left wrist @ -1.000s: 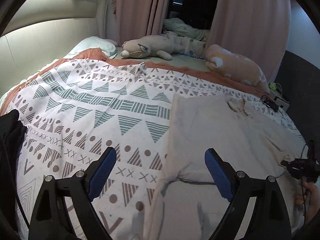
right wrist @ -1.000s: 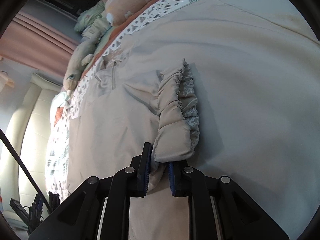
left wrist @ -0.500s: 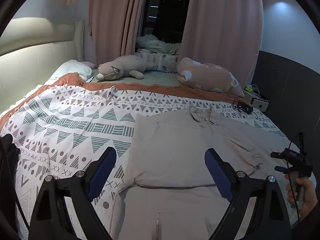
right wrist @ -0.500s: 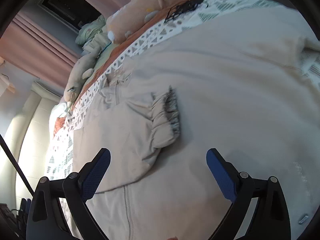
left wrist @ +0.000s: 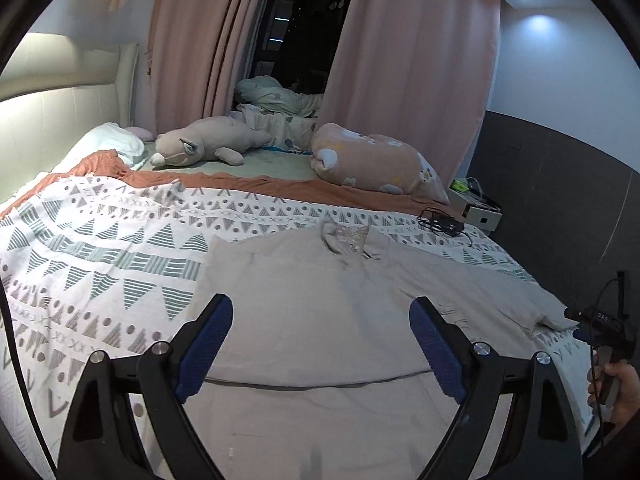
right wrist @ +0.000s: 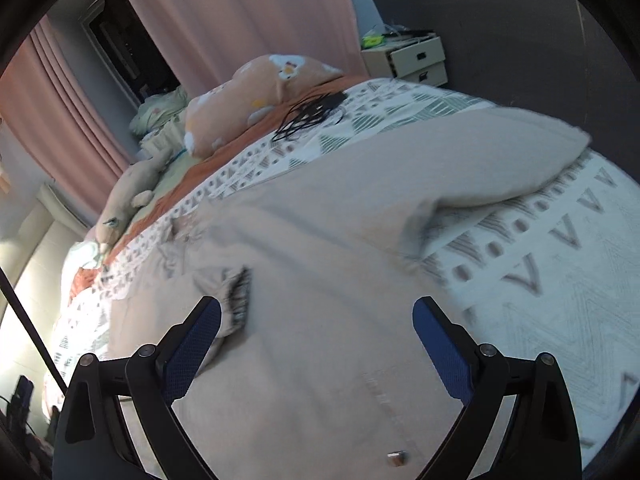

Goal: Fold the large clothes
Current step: 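Move the right gripper to the jacket's side edge and grasp it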

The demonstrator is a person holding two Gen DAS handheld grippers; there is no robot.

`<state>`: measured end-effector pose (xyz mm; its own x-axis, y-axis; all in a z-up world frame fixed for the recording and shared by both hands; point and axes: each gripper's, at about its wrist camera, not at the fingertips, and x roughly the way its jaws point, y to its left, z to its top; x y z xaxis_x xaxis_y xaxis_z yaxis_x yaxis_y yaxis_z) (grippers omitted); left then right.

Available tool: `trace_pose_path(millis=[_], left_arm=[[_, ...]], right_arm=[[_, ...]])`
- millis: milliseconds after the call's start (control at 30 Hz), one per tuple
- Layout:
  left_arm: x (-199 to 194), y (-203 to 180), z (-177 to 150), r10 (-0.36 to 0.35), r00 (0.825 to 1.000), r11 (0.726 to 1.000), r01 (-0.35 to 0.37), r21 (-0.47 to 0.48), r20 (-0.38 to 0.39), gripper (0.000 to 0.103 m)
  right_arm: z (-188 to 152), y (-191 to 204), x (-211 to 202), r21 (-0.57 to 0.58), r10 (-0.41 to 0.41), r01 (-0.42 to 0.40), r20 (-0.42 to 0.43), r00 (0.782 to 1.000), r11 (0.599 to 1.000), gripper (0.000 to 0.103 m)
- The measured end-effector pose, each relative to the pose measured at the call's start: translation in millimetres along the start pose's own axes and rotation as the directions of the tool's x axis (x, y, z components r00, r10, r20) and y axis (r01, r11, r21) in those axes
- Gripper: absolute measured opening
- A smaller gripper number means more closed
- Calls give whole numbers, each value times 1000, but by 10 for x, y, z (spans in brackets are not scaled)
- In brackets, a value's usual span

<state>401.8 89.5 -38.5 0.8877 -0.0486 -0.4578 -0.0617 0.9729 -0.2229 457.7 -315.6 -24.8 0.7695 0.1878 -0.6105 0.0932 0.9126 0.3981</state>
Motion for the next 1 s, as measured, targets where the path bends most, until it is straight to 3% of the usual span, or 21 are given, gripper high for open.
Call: trace_pose_path(millis=[167,467,667,767,1000], left_arm=[[159,-258,-58,-76,996,997,75,-21,-41,92],[460,-523,-193,-91,994,995,88,-53,-63,92],[723,-526,-293,-74,992,995,66,-78,-102,92],[808,-508,-364,-48,991,997,40,-69,-122,92],[929,-496,-448,13,986,1000,-16,-18,-166,92]], right_arm=[[86,-369,-199,14,-77,77,21,997,997,96],[310,-1098,-261,170,-48,48,-2,999,984,96],[447,-1587,30,292,1,7,-27,1000,956,67],[510,-1785,225,343,-3,25,-64,998,939,44],[753,-2111,437,400,-73,92,-62,995,912,42]])
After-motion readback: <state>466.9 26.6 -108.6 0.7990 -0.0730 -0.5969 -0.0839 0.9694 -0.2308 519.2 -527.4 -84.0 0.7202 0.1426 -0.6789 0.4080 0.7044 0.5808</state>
